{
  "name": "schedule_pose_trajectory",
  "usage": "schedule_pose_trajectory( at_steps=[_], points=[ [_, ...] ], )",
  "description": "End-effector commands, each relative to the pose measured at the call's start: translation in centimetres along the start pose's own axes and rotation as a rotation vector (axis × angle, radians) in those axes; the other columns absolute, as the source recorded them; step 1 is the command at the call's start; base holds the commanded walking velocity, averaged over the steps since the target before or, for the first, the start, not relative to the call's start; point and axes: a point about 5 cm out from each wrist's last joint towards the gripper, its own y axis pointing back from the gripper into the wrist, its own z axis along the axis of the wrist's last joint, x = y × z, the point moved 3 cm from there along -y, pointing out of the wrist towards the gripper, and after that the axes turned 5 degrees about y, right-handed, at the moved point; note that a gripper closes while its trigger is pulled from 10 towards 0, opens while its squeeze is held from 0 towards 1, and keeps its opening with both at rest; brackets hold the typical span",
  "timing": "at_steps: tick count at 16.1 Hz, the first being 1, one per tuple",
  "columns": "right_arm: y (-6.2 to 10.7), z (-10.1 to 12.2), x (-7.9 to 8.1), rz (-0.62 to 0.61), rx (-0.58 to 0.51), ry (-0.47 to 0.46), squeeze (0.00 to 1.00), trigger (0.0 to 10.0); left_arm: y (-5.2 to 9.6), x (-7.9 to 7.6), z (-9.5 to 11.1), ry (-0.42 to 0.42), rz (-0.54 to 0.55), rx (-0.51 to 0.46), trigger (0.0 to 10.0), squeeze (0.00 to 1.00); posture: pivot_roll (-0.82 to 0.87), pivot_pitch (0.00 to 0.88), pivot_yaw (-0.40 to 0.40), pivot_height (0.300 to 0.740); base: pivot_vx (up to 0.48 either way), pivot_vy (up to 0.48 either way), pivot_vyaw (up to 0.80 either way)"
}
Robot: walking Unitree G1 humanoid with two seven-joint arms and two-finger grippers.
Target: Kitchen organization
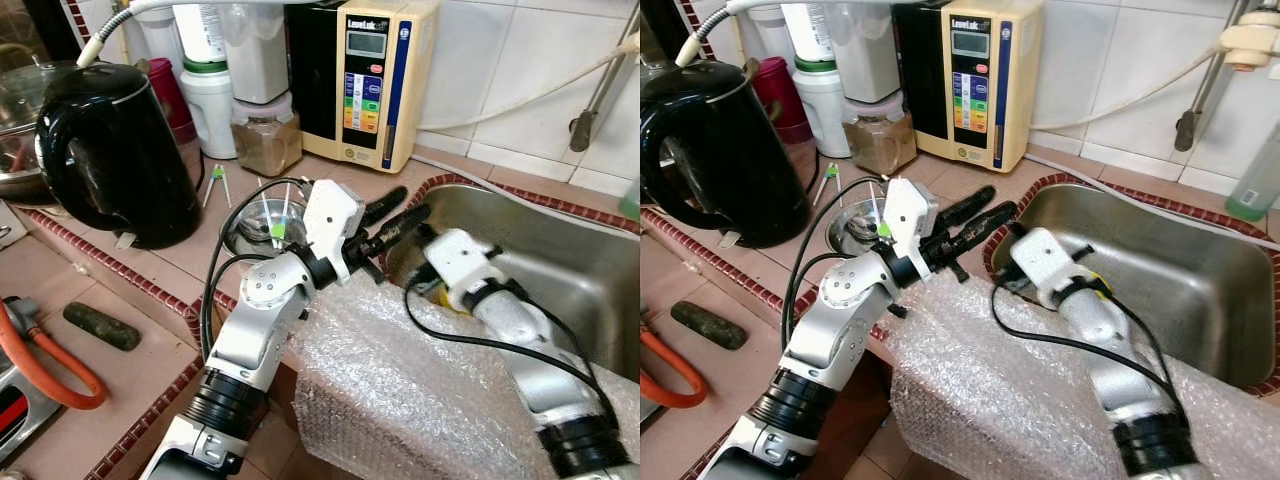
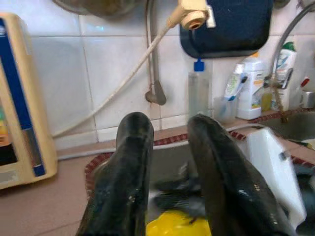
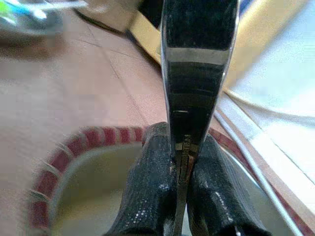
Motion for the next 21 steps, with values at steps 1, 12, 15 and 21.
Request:
schedule_pose_trajectory(
  at_steps=[1,12,15,21],
  points=[
    [0.6,-1.1,-1.2,-0.053,0.037,0.013,0.00,0.0,0.5,0.6,-0.6,-0.002,0.014,0.033,10.0,1.00,-0.01,0.000,0.065,0.740,0.000,0.000,0.00],
    [6.2,-8.3,-4.7,-0.408,0.288,-0.252,0.20,6.7,2.5,0.0,-4.7,0.004,-0.034,0.231,10.0,1.00,-0.01,0.000,0.067,0.740,0.000,0.000,0.00],
    [6.4,-10.4,-3.8,-0.413,0.410,-0.383,1.00,10.0,2.4,0.9,-4.8,-0.012,0.013,0.247,10.0,1.00,-0.01,0.000,0.054,0.740,0.000,0.000,0.00],
    [6.4,-10.9,-4.1,-0.434,0.452,-0.421,1.00,10.0,2.7,3.2,-4.2,-0.053,0.195,0.199,10.0,1.00,0.00,0.000,0.055,0.740,0.000,0.000,0.00]
  ],
)
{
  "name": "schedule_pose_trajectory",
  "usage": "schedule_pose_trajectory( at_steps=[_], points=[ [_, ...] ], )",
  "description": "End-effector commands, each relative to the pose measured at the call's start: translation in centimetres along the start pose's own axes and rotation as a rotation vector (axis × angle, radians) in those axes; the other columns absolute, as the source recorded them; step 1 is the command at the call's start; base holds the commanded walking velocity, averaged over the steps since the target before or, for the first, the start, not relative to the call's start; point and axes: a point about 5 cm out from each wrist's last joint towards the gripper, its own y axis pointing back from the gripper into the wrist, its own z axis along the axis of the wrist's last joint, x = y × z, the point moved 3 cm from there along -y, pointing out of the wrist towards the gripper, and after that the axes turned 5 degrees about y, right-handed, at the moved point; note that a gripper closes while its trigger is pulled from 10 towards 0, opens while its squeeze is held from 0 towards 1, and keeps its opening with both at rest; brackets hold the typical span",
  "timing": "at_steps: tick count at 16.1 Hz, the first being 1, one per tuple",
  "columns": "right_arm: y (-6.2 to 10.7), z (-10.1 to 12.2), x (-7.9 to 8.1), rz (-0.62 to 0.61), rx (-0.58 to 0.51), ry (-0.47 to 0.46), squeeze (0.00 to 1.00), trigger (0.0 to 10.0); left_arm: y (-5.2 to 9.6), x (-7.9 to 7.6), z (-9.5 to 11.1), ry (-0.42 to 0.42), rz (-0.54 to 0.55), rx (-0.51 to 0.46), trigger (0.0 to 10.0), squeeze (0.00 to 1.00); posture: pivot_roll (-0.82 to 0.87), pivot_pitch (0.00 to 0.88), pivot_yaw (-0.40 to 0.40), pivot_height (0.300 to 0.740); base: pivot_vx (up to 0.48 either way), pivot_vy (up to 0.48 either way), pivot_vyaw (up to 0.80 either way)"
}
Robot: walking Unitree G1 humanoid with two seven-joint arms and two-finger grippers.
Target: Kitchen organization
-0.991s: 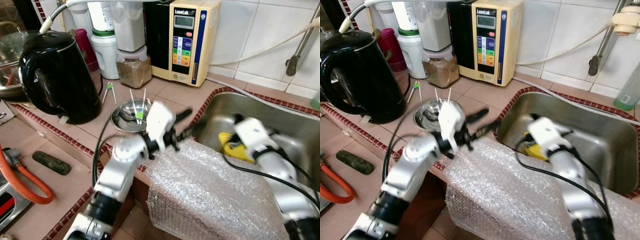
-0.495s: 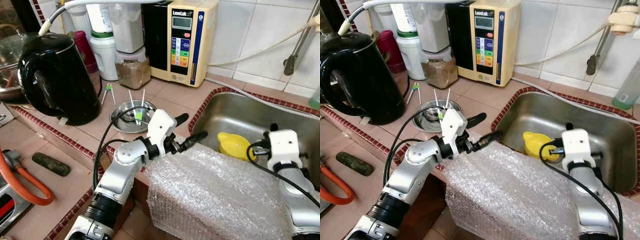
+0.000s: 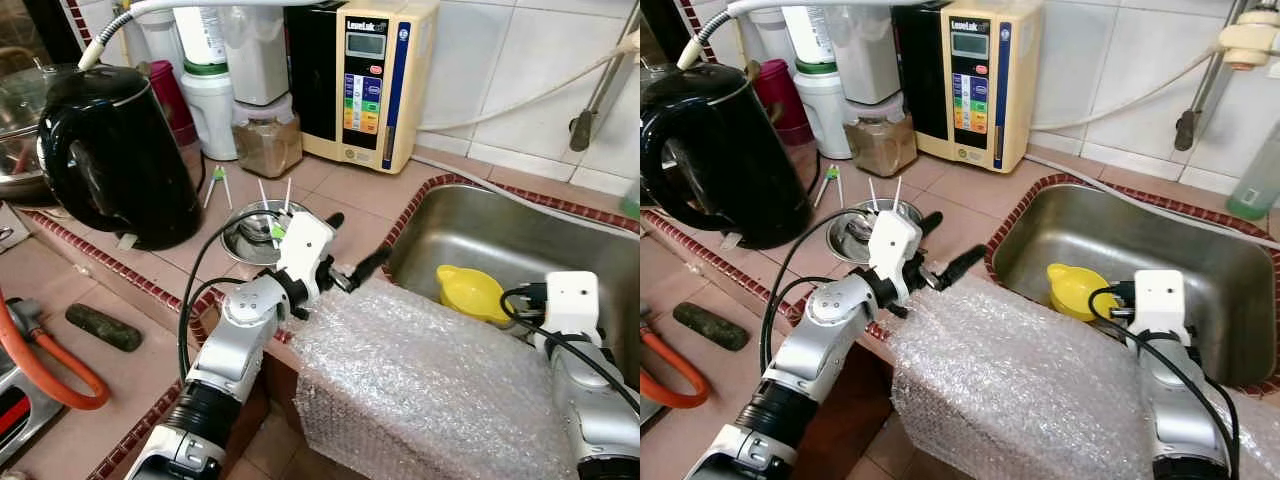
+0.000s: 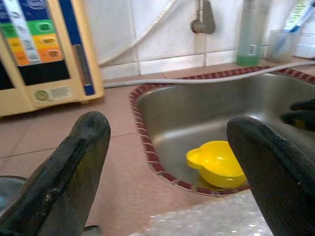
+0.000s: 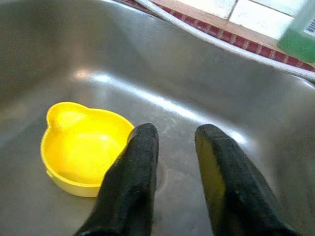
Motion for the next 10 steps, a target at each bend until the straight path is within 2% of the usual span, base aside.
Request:
schedule_pose_trajectory(
  at_steps=[1,3,4,6,7,10],
  points=[
    [-0.1,0.1,-0.1,0.004,0.003,-0.037,1.00,10.0,-0.2,0.4,0.6,-0.019,0.011,-0.012,10.0,1.00,0.00,0.000,0.056,0.740,0.000,0.000,0.00],
    [0.2,1.8,-0.6,-0.042,-0.092,-0.050,1.00,10.0,-0.4,0.9,0.6,-0.036,0.054,-0.015,10.0,1.00,0.00,0.000,0.063,0.740,0.000,0.000,0.00],
    [0.5,3.3,0.1,-0.014,-0.161,-0.104,1.00,10.0,-0.5,1.8,0.7,-0.055,0.121,-0.017,10.0,1.00,-0.01,0.000,0.067,0.740,0.000,0.000,0.00],
    [1.3,5.1,1.6,0.036,-0.256,-0.067,1.00,10.0,-0.4,3.6,1.0,-0.096,0.245,-0.024,10.0,1.00,-0.01,0.000,0.070,0.740,0.000,0.000,0.00],
    [2.0,5.8,3.3,0.087,-0.297,-0.046,1.00,10.0,-0.2,4.9,1.1,-0.131,0.336,-0.013,10.0,1.00,-0.01,0.000,0.070,0.740,0.000,0.000,0.00],
    [4.4,7.1,7.4,0.242,-0.364,0.009,1.00,10.0,0.6,7.8,0.5,-0.120,0.538,0.029,10.0,1.00,-0.01,0.000,0.067,0.740,0.000,0.000,0.00]
  ],
)
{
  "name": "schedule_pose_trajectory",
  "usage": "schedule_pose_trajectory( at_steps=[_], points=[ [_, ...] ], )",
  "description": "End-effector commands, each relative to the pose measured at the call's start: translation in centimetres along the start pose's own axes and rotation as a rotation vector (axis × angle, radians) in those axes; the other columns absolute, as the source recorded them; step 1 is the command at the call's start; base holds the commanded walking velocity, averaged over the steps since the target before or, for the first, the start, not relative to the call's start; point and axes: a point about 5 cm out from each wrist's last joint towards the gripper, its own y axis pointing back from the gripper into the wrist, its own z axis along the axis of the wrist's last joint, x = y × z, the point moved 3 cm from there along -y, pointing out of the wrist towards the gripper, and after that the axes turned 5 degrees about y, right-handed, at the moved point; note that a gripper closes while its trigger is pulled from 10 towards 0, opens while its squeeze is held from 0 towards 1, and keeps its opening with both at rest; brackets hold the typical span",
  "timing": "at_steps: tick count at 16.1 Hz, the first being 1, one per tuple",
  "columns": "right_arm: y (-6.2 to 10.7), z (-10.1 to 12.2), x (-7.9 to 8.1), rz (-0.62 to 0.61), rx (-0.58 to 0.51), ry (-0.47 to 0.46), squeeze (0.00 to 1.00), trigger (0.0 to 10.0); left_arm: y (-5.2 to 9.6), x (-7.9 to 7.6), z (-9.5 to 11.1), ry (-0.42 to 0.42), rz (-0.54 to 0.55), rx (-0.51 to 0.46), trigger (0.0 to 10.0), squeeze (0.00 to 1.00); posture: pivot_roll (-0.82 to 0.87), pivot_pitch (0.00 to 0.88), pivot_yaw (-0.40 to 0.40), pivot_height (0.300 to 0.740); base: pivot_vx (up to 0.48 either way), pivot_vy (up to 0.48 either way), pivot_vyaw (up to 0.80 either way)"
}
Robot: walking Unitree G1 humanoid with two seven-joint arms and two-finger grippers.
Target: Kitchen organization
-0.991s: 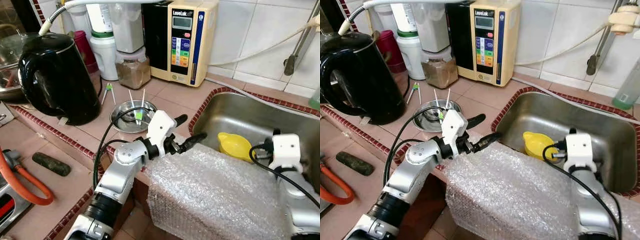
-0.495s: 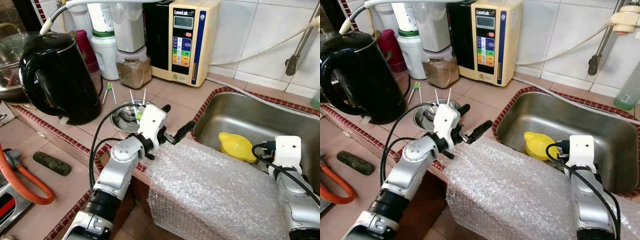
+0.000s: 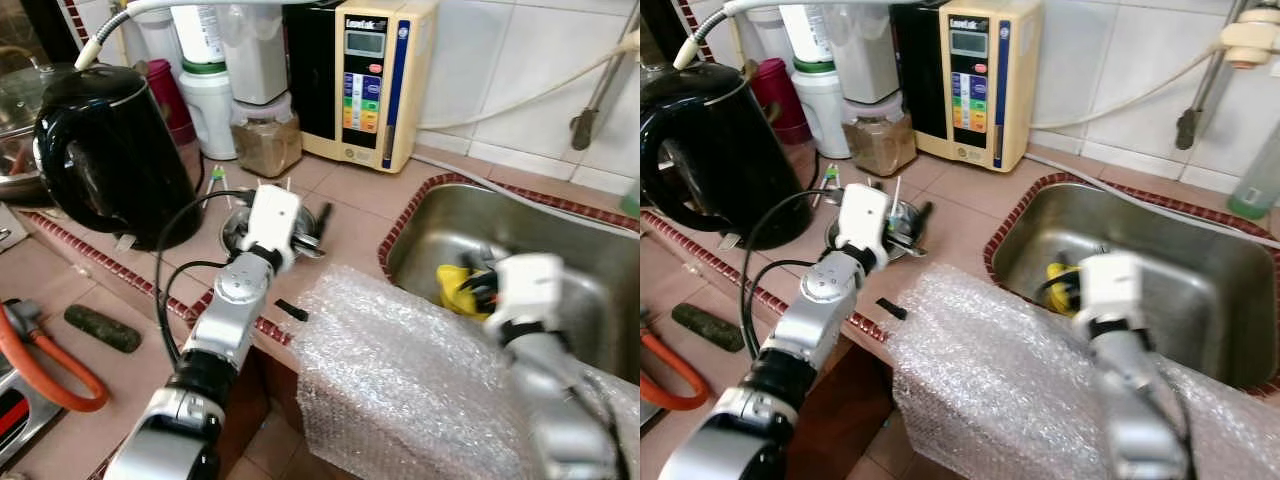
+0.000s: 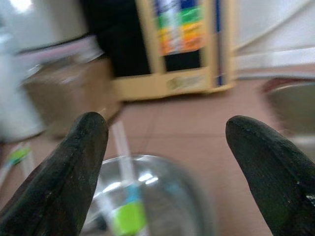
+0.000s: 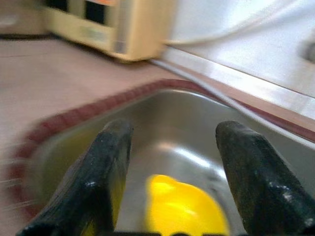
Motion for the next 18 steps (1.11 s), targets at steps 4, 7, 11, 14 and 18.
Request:
schedule_pose_trajectory(
  at_steps=[4,7,11,14,18],
  points=[
    [2.0,2.2,4.2,0.173,-0.049,-0.003,1.00,10.0,-0.5,1.1,-1.4,0.030,0.095,0.074,10.0,1.00,-0.04,0.000,0.054,0.740,0.000,0.000,0.00],
    [3.4,2.5,6.5,0.259,-0.039,-0.025,1.00,10.0,-0.9,0.9,-2.1,0.072,0.108,0.117,10.0,1.00,-0.06,0.000,0.047,0.740,0.000,0.000,0.00],
    [4.6,2.9,8.4,0.345,-0.017,-0.040,1.00,10.0,-1.5,0.4,-2.3,0.053,0.103,0.137,10.0,0.00,-0.07,0.000,0.041,0.740,0.000,0.000,0.00],
    [5.2,2.9,8.5,0.360,0.004,-0.046,1.00,10.0,-2.0,0.6,-1.8,0.057,0.128,0.143,10.0,0.00,-0.08,0.000,0.049,0.740,0.000,0.000,0.00],
    [6.1,2.7,8.7,0.364,0.031,-0.055,0.00,10.0,-2.2,1.2,-1.8,0.054,0.150,0.178,10.0,0.00,-0.09,0.013,0.071,0.740,0.000,0.000,0.00]
  ],
)
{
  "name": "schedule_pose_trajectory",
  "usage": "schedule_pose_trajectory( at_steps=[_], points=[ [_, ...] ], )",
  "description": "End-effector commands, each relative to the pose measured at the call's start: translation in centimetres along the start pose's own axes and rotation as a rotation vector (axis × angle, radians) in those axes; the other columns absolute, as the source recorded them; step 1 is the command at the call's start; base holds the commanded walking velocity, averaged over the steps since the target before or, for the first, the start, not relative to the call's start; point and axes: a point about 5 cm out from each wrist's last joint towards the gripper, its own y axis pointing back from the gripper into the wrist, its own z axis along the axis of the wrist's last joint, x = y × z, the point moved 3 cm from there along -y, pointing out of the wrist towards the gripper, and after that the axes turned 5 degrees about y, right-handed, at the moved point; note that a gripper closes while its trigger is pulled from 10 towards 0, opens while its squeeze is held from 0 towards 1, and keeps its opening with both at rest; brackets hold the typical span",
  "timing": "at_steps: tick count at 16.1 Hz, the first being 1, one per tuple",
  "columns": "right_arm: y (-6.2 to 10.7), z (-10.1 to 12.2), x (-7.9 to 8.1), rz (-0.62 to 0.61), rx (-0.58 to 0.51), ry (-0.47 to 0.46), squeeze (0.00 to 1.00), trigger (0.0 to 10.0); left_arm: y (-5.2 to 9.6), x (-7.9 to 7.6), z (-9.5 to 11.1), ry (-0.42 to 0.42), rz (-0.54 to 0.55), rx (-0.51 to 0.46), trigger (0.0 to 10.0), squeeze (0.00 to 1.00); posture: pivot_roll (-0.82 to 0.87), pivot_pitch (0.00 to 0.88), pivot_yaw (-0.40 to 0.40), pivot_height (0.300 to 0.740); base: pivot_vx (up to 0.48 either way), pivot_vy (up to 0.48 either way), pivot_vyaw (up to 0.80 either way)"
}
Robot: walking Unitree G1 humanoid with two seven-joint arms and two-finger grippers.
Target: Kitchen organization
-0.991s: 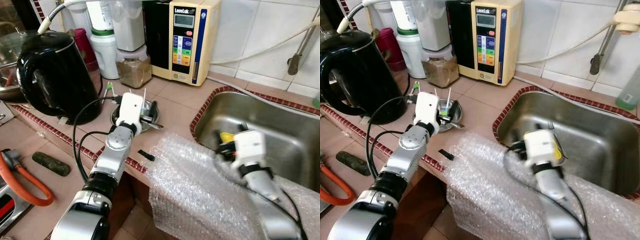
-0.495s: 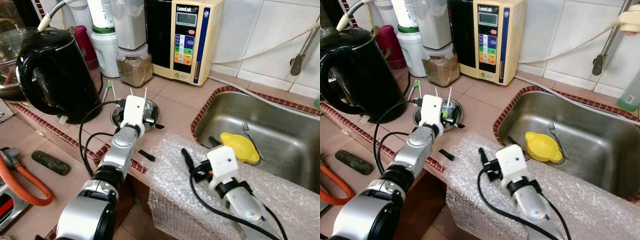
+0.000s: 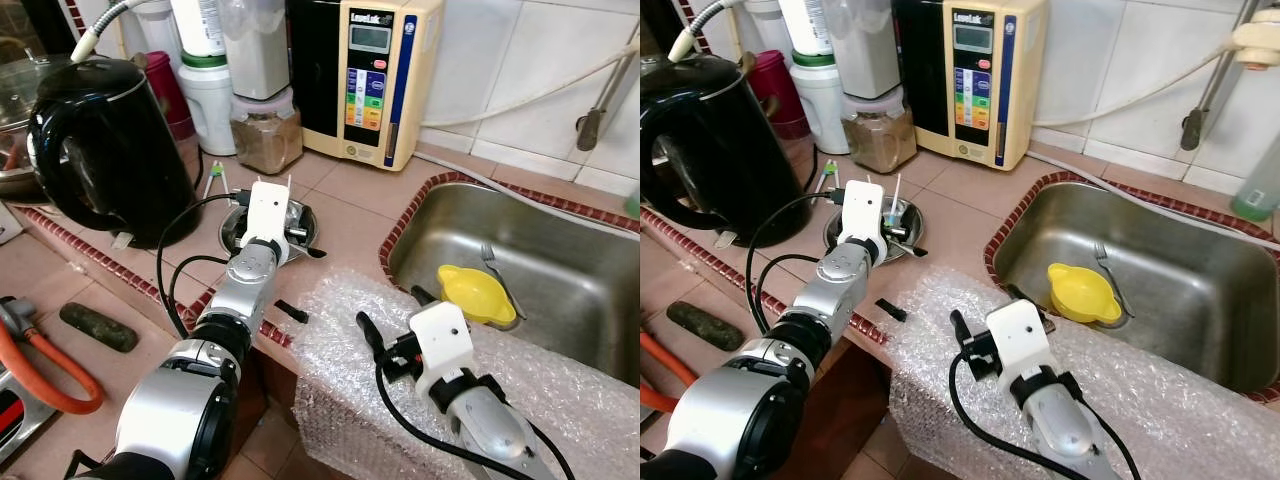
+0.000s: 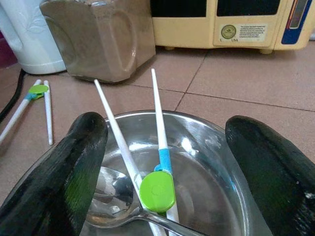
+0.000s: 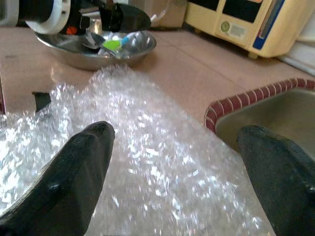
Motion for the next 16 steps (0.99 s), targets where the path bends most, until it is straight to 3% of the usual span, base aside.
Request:
schedule_pose_trajectory(
  at_steps=[1,5,9,12,13,16],
  points=[
    [0.3,0.4,0.5,0.014,-0.005,-0.008,0.00,10.0,-0.1,0.4,0.0,-0.019,0.003,0.020,10.0,0.00,-0.09,0.015,0.075,0.740,0.000,0.000,0.00],
    [0.5,0.4,0.8,0.008,0.009,-0.012,0.00,10.0,0.1,0.7,-1.9,-0.039,0.008,0.134,10.0,0.00,-0.10,0.018,0.091,0.740,0.000,0.000,0.00],
    [0.6,0.4,0.9,0.016,0.013,-0.006,0.00,10.0,0.2,1.0,-2.6,-0.052,0.019,0.174,10.0,0.00,-0.10,0.019,0.093,0.740,0.000,0.000,0.00],
    [0.5,0.4,1.0,0.023,0.017,0.001,0.00,10.0,0.4,0.7,-3.3,-0.049,-0.017,0.220,0.9,0.00,-0.10,0.016,0.091,0.740,0.000,0.000,0.00],
    [0.5,0.3,1.0,0.024,0.018,0.004,0.00,10.0,0.5,0.3,-3.7,-0.040,-0.043,0.243,0.0,0.00,-0.10,0.013,0.090,0.740,0.000,0.000,0.00],
    [0.4,0.3,0.9,0.030,0.019,0.011,0.00,10.0,0.7,-0.2,-4.4,-0.006,-0.077,0.286,0.0,0.00,-0.09,0.010,0.088,0.740,0.000,0.000,0.00]
  ],
)
